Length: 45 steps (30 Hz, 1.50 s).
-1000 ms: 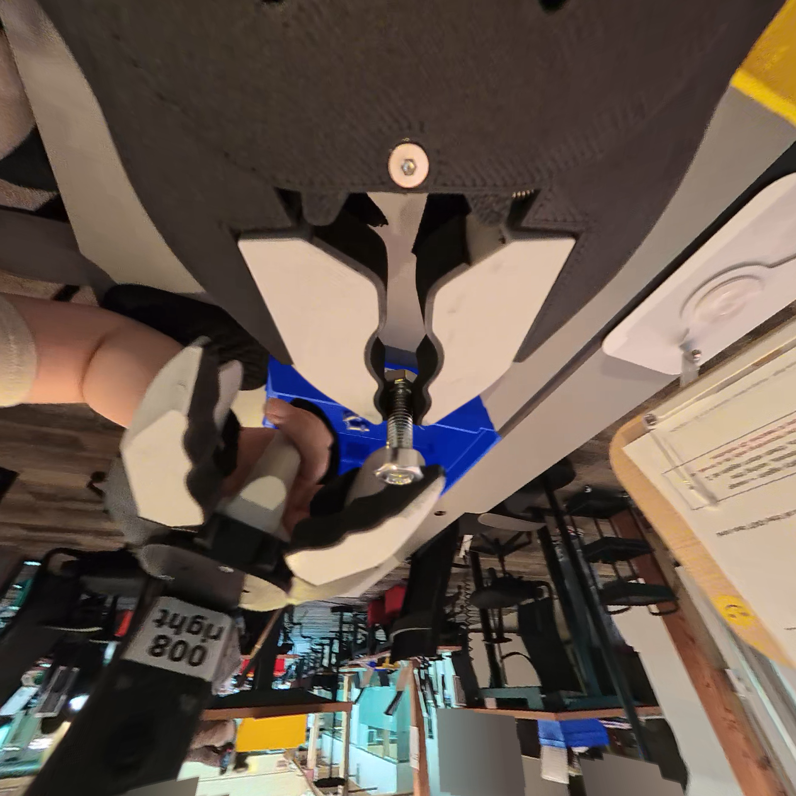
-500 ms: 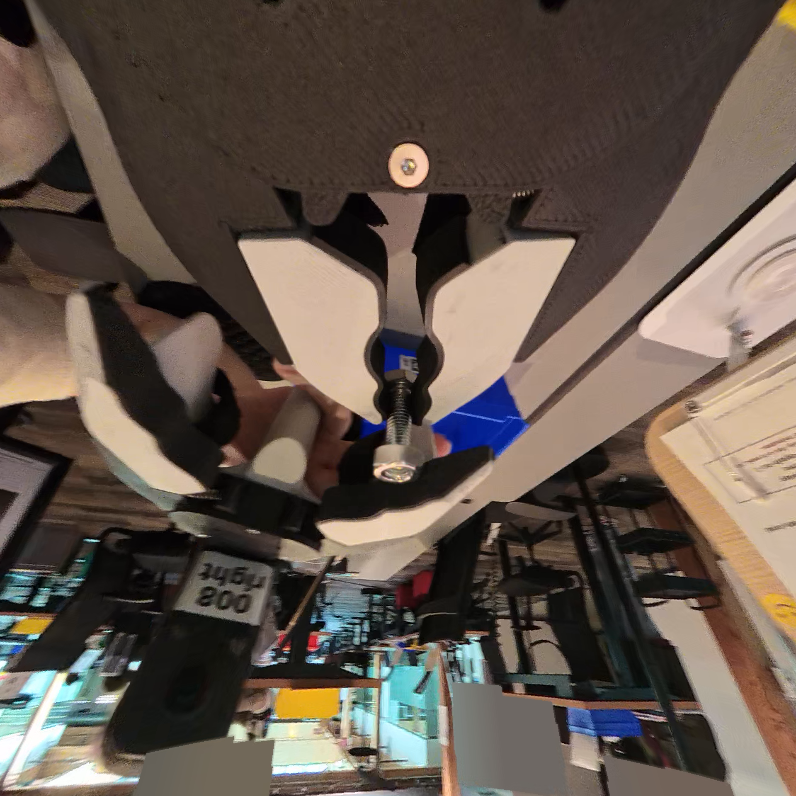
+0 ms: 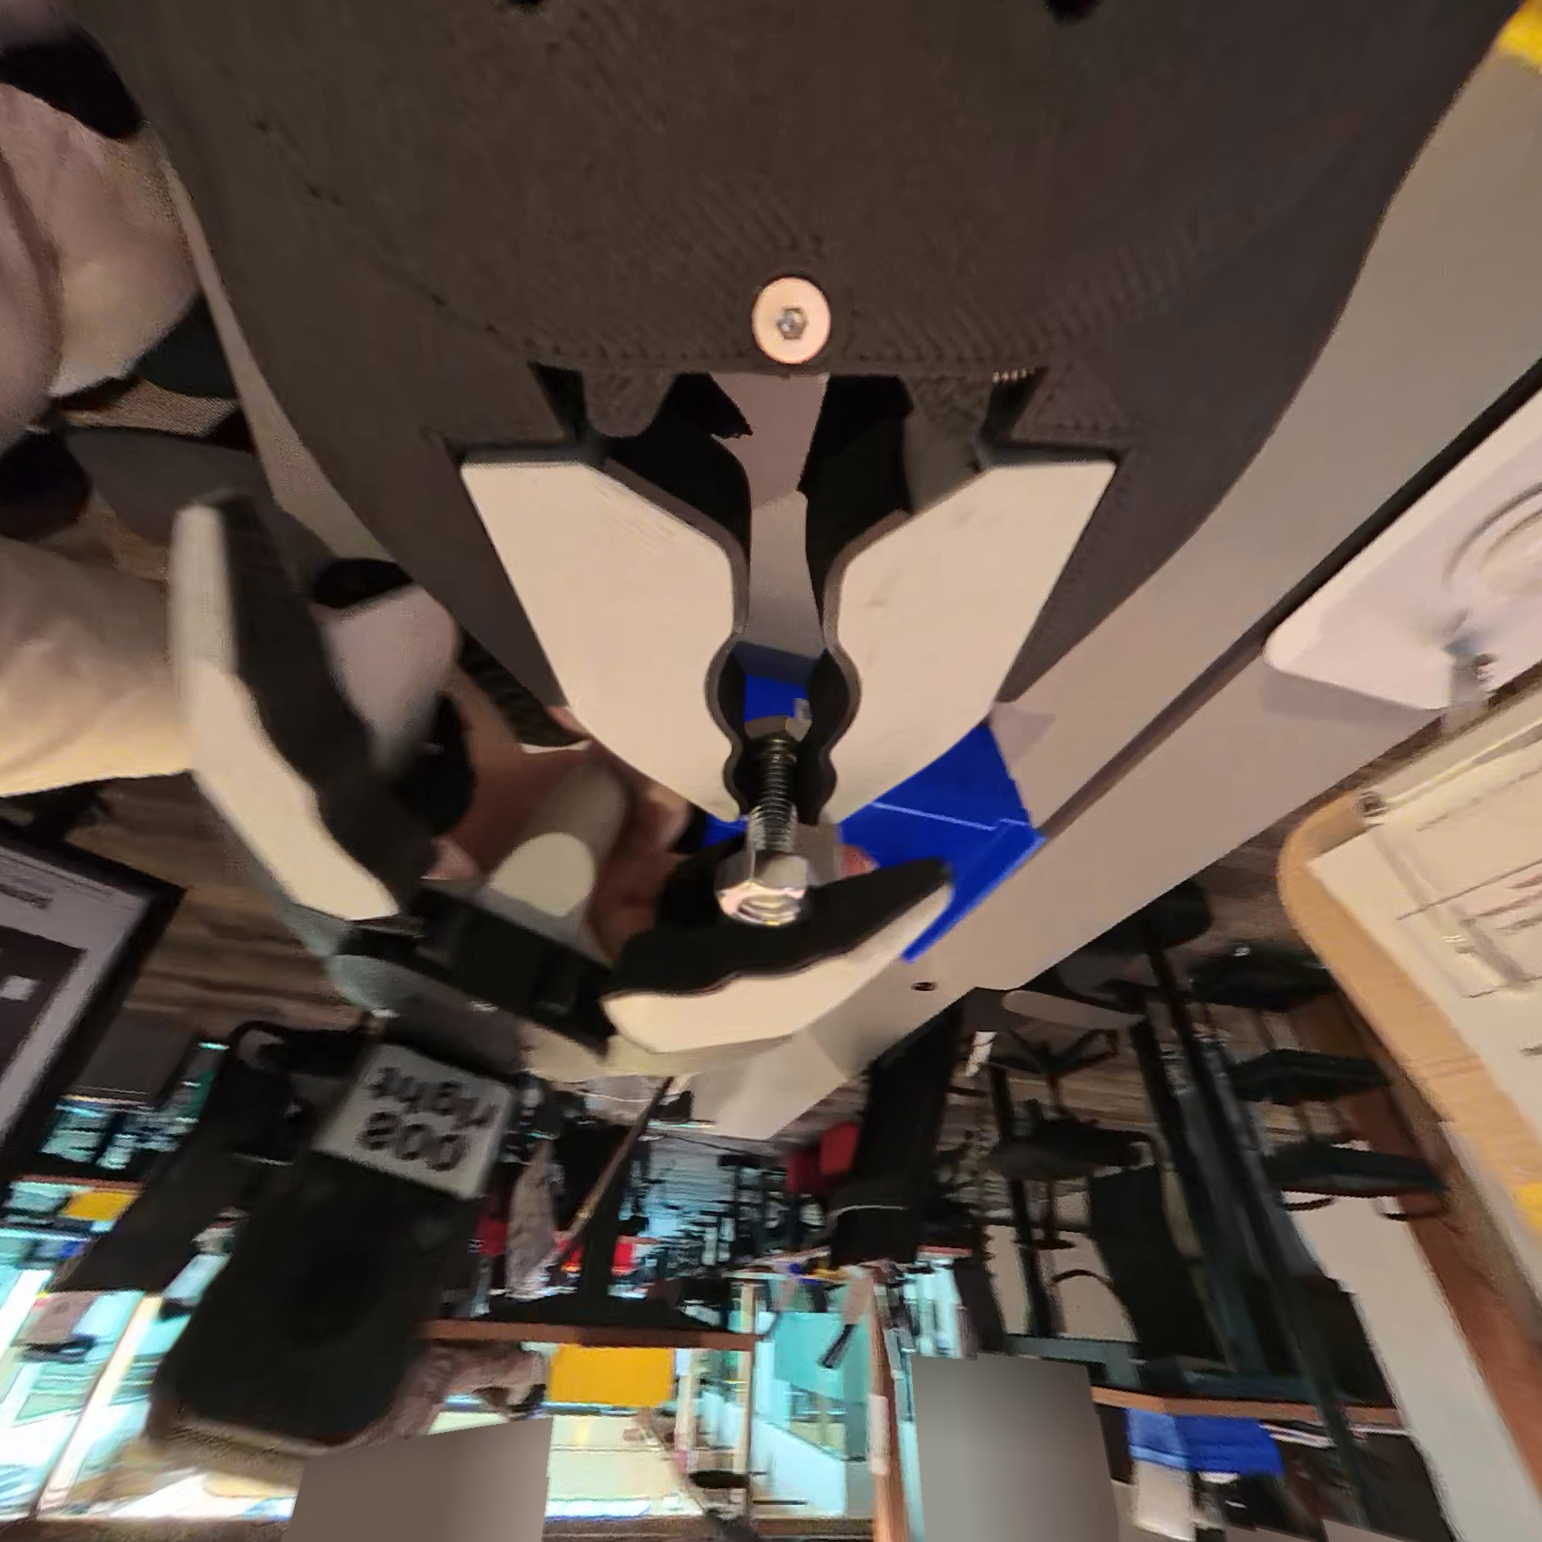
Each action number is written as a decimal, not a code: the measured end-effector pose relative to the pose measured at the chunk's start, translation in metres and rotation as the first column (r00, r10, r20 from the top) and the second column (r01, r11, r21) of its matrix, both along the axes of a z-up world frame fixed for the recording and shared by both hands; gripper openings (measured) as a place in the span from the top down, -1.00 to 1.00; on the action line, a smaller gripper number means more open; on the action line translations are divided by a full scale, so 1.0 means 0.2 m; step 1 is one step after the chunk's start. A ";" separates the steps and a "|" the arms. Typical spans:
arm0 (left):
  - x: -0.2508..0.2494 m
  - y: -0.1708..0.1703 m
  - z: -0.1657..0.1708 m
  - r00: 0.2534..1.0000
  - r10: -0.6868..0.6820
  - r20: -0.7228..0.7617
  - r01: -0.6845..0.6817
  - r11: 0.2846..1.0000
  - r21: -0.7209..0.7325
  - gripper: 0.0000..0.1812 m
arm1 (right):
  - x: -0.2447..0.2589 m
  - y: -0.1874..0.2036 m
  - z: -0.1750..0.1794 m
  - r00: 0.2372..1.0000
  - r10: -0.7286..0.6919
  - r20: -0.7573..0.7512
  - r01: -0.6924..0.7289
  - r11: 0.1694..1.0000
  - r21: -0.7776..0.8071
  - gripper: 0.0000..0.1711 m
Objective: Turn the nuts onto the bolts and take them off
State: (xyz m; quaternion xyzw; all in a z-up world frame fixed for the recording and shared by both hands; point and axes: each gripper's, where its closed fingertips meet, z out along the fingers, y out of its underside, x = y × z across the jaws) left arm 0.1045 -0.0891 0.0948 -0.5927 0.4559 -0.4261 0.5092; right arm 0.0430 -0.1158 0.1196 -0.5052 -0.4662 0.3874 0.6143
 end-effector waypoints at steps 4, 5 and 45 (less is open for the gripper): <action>-0.16 0.16 0.05 0.987 0.133 0.088 -0.125 0.989 -0.083 0.90 | 0.02 -0.08 -0.03 0.989 0.018 0.144 -0.023 0.999 0.037 -0.14; -0.19 0.17 0.07 0.985 0.137 0.105 -0.128 0.988 -0.090 0.90 | 0.02 -0.11 -0.04 0.986 0.036 0.165 -0.042 0.999 0.032 -0.14; -0.10 -0.03 0.08 0.997 -0.059 0.051 0.063 0.995 -0.076 0.90 | 0.14 -0.06 0.08 0.989 -0.082 0.122 0.081 0.997 0.010 0.31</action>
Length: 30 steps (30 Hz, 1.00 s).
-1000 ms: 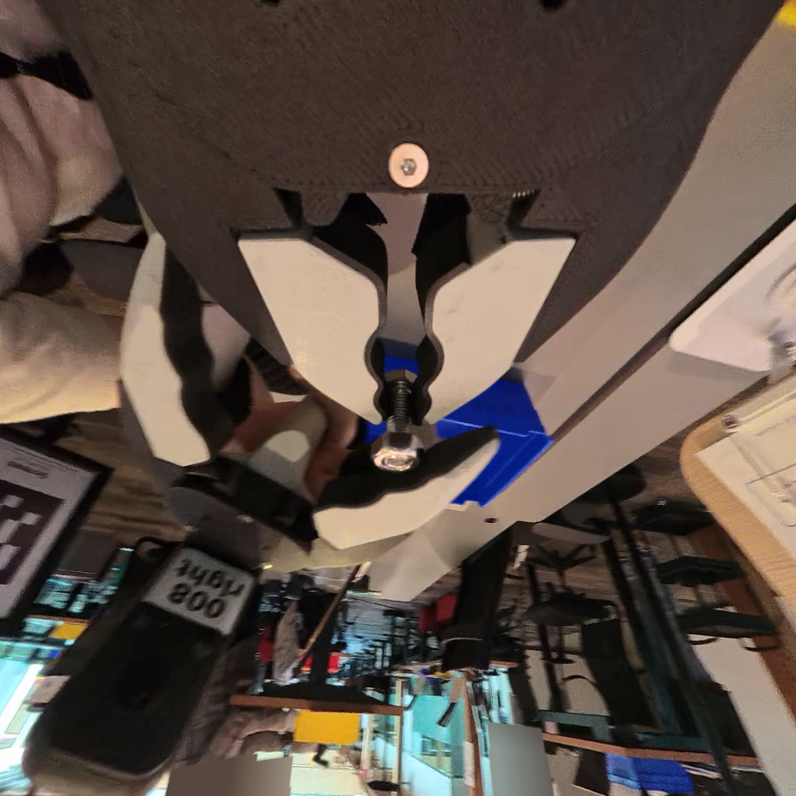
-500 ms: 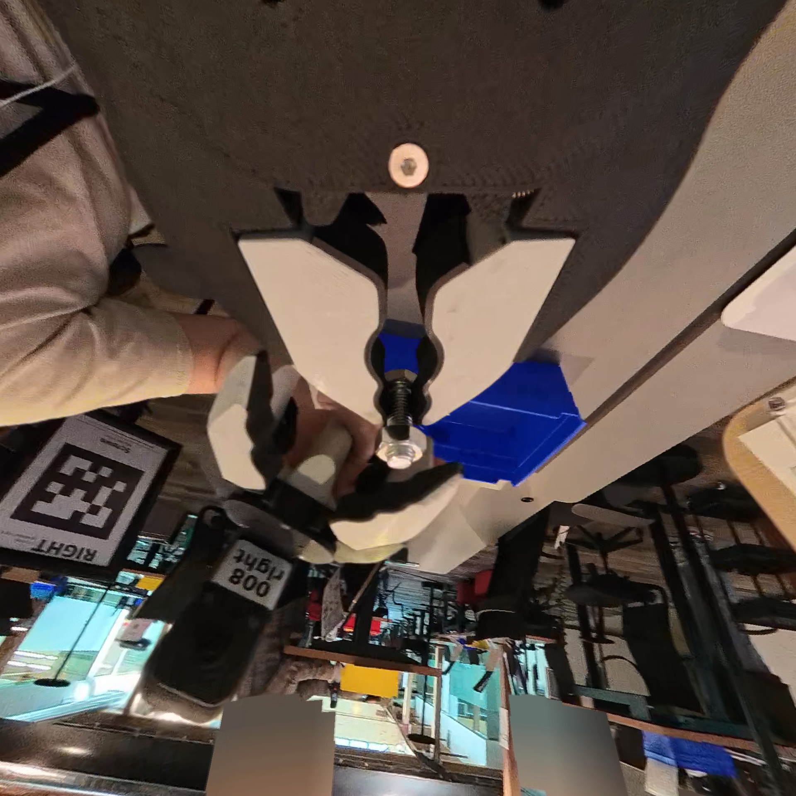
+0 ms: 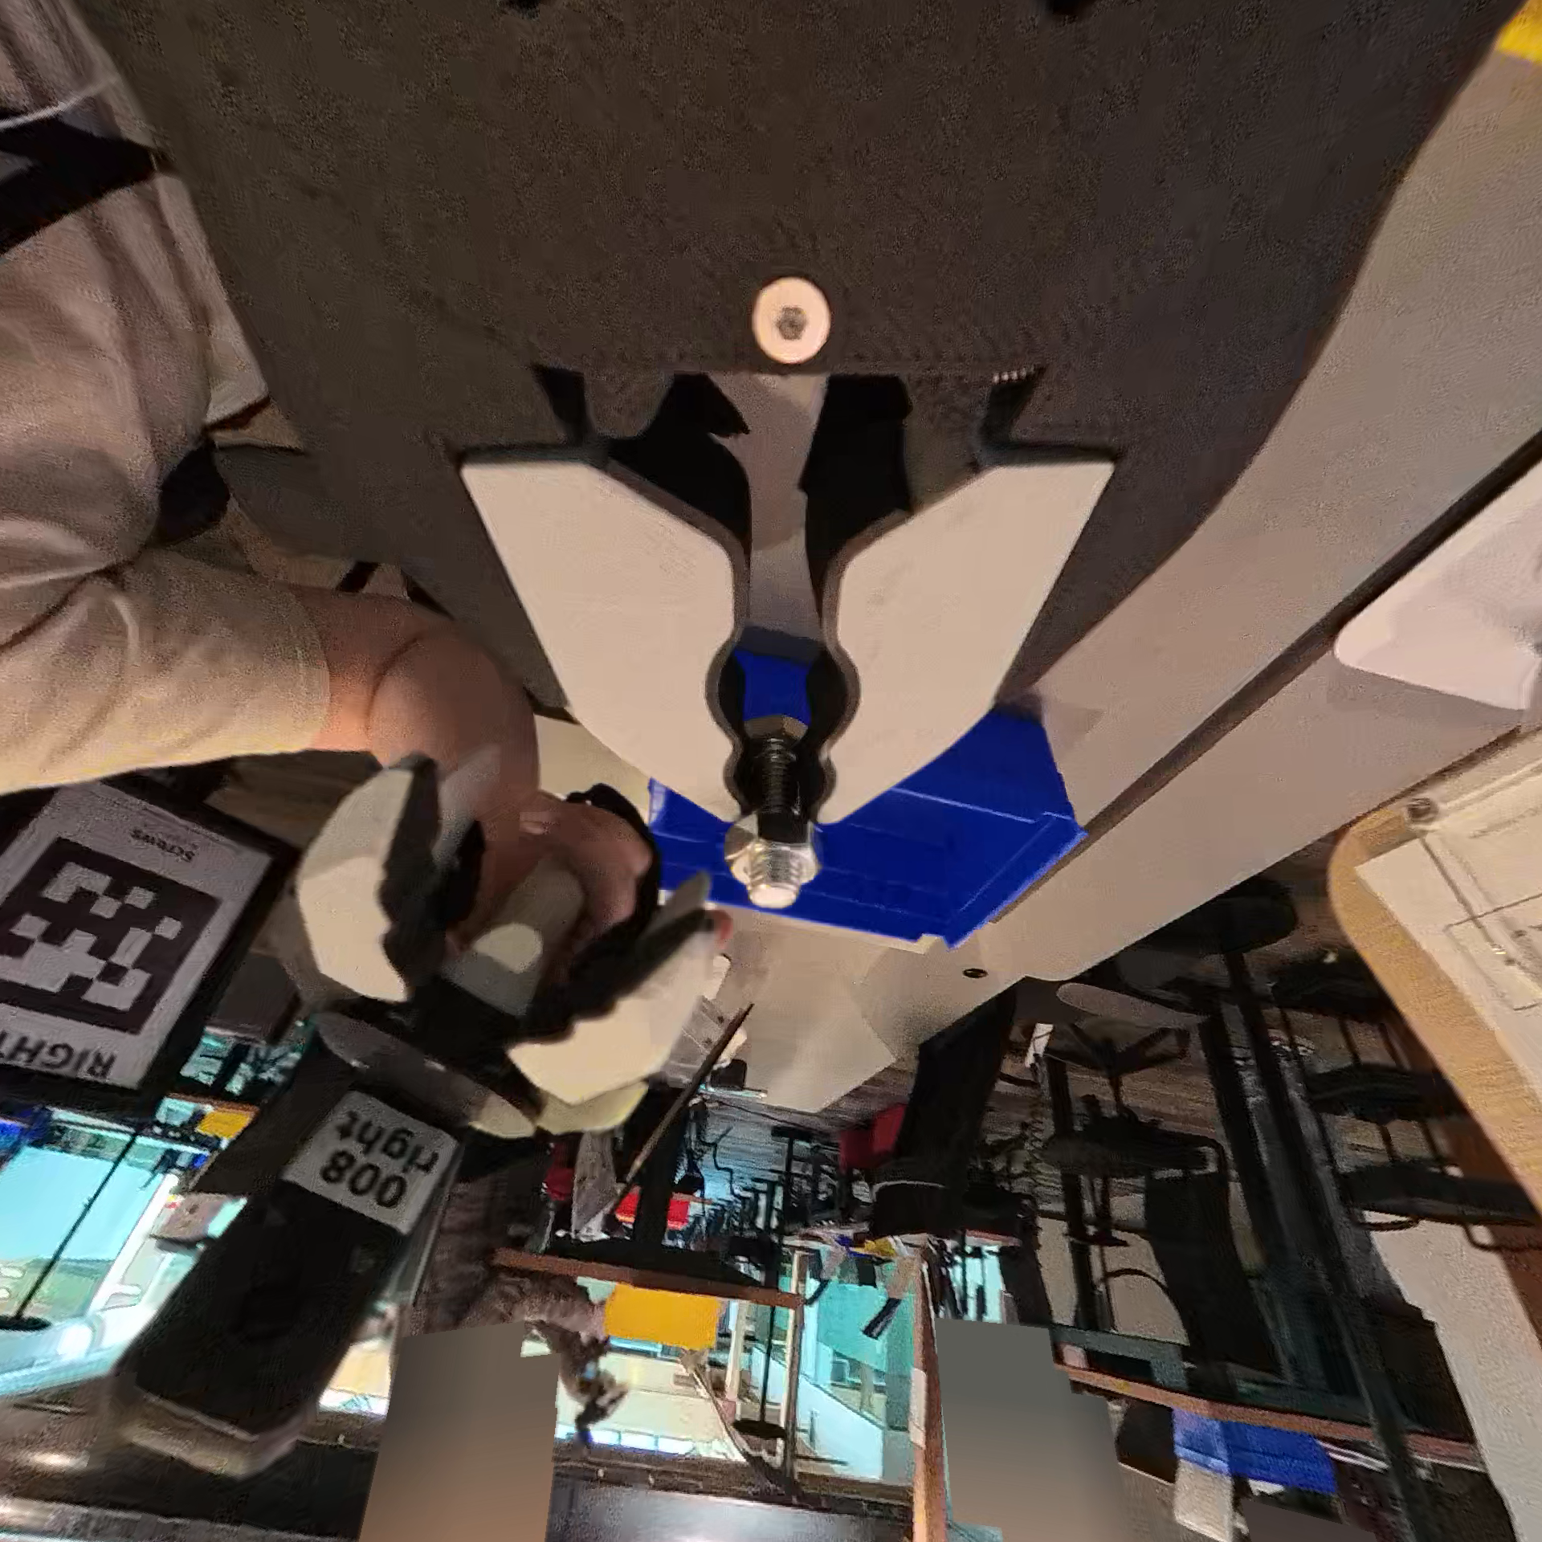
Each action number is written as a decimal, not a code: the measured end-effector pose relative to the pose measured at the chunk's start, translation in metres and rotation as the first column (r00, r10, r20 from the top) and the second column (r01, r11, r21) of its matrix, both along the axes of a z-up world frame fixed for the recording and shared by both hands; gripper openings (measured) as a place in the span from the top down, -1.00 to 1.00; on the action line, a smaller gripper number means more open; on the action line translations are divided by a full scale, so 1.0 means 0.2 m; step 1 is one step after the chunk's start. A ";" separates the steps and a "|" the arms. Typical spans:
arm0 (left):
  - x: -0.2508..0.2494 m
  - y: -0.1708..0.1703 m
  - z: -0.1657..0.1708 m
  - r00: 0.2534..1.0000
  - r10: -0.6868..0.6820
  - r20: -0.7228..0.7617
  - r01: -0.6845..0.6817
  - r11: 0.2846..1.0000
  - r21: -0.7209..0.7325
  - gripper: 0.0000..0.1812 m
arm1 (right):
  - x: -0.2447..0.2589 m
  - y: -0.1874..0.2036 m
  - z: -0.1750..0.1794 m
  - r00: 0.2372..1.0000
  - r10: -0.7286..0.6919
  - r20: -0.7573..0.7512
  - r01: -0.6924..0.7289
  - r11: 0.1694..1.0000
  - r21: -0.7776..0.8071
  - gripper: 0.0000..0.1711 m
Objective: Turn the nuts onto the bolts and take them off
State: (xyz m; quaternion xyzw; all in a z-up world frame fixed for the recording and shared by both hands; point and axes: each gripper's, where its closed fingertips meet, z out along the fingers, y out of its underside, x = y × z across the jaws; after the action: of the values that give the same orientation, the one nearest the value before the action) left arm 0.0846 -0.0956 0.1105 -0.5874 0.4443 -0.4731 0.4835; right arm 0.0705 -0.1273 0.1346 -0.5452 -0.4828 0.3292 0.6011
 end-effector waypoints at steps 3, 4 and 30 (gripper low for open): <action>0.08 -0.06 -0.05 0.997 -0.044 -0.059 0.046 0.998 0.032 0.89 | 0.01 0.09 -0.02 0.999 -0.031 -0.032 0.030 0.999 -0.027 0.40; 0.09 -0.07 -0.06 0.997 -0.043 -0.071 0.046 0.998 0.038 0.89 | 0.02 0.10 -0.02 0.998 -0.033 -0.044 0.031 0.999 -0.043 0.49; 0.02 -0.05 0.03 1.000 -0.003 -0.005 0.003 1.000 0.009 0.52 | 1.15 0.60 -0.74 0.749 -0.362 0.555 0.644 0.595 -0.482 0.88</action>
State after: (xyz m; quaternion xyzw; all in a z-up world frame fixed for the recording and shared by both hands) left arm 0.0878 -0.1058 0.1170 -0.5857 0.4485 -0.4702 0.4845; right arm 0.3011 -0.0064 -0.0134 -0.8882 -0.2713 0.1676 0.3309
